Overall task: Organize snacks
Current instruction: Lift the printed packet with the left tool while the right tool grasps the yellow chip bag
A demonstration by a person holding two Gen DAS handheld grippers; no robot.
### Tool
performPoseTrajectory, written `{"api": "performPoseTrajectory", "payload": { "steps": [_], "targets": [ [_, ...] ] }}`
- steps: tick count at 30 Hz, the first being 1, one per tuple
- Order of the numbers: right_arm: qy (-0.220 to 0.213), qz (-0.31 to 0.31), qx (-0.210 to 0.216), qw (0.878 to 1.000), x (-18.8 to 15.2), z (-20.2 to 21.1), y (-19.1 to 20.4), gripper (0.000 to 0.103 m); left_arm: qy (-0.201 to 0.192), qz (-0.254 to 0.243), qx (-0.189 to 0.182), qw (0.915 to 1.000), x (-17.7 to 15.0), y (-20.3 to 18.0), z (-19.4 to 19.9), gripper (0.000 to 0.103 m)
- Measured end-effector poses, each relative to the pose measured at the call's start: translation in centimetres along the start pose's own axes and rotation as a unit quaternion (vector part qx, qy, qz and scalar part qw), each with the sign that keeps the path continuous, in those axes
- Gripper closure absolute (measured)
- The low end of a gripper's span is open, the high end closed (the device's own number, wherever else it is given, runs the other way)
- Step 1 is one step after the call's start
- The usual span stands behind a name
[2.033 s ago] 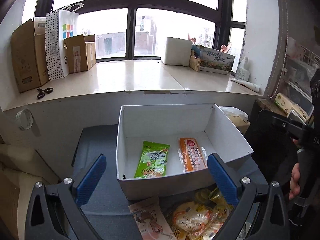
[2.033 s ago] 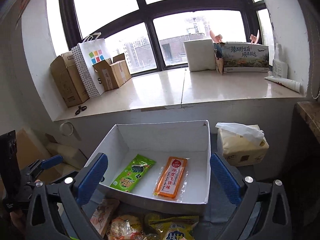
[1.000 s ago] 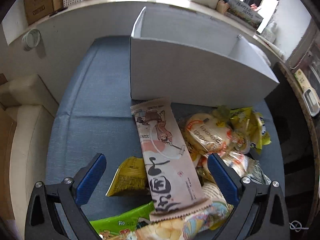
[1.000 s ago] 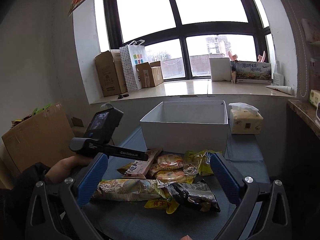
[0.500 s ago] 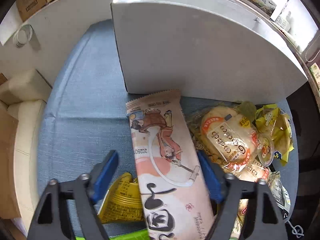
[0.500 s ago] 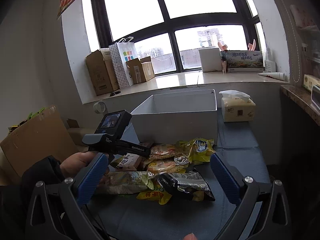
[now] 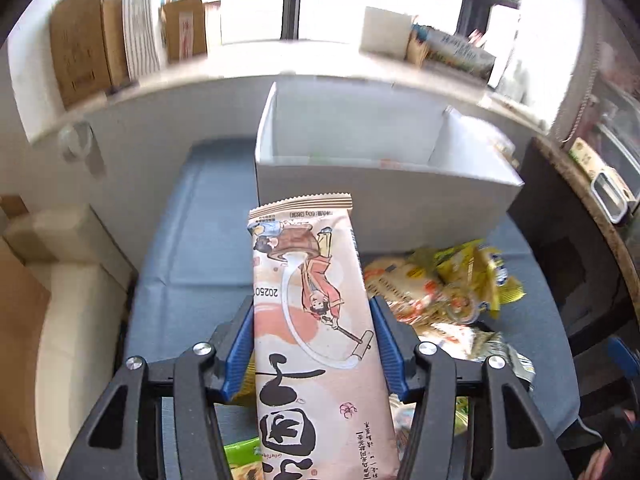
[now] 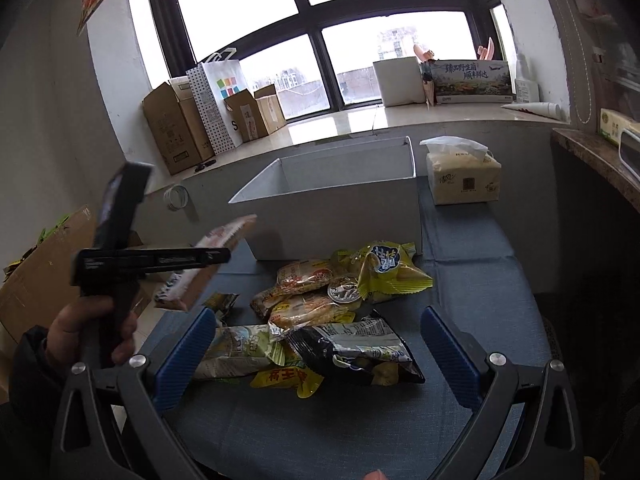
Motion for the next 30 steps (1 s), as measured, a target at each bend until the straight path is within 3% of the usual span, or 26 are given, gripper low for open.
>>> {"api": "performPoseTrajectory", "payload": {
  "steps": [8, 11, 12, 13, 15, 16, 18, 19, 20, 22, 30],
  "targets": [
    [0.048, 0.03, -0.039, 0.998, 2.3, -7.9, -2.4, 0.0, -0.104, -0.034, -0.023, 0.9937, -1.7, -1.1, 10.2, 0.043],
    [0.08, 0.026, -0.04, 0.996, 3.2, -11.9, -3.3, 0.0, -0.128, -0.037, -0.024, 0.9908, -1.9, -0.9, 11.9, 0.043],
    [0.093, 0.023, -0.045, 0.994, 3.4, -13.3, -3.7, 0.0, -0.121, -0.041, -0.016, 0.9917, -1.8, -0.9, 11.9, 0.048],
    [0.111, 0.016, -0.048, 0.993, 3.5, -14.8, -4.2, 0.0, -0.114, -0.044, -0.015, 0.9925, -2.0, -0.7, 11.1, 0.065],
    [0.143, 0.007, -0.059, 0.988, 3.3, -17.3, -5.0, 0.0, -0.087, -0.038, -0.026, 0.9951, -2.5, 0.1, 8.7, 0.089],
    [0.153, 0.003, -0.061, 0.986, 3.2, -18.0, -5.3, 0.0, -0.066, -0.03, -0.024, 0.9971, -2.9, 0.7, 7.5, 0.094],
    [0.157, 0.006, -0.06, 0.986, 3.2, -18.4, -5.4, 0.0, -0.053, -0.017, -0.034, 0.9979, -3.7, 1.9, 5.9, 0.094],
    [0.155, 0.006, -0.065, 0.986, 3.2, -18.4, -5.6, 0.0, -0.048, -0.005, -0.045, 0.9978, -3.9, 2.8, 5.5, 0.089],
    [0.154, 0.005, -0.067, 0.986, 3.1, -18.3, -5.7, 0.0, -0.041, 0.011, -0.052, 0.9977, -4.2, 3.8, 4.9, 0.078],
    [0.159, 0.006, -0.067, 0.985, 3.0, -18.5, -5.8, 0.0, -0.031, 0.037, -0.042, 0.9979, -4.5, 6.0, 4.4, 0.004],
    [0.185, 0.002, -0.063, 0.981, 2.2, -20.0, -6.6, 0.0, -0.019, 0.118, -0.021, 0.9926, -7.1, 15.3, 5.4, 0.0]
  ]
}}
Point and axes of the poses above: each gripper's, at about its wrist camera, not at the fingertips, and z roughly against the way its jaws point, y to its left, x to its top, the point moved 5 cm from there along -z, roughly the way its jaws point, and after that the axes turned 4 degrees about -x, right-handed, at the moved point
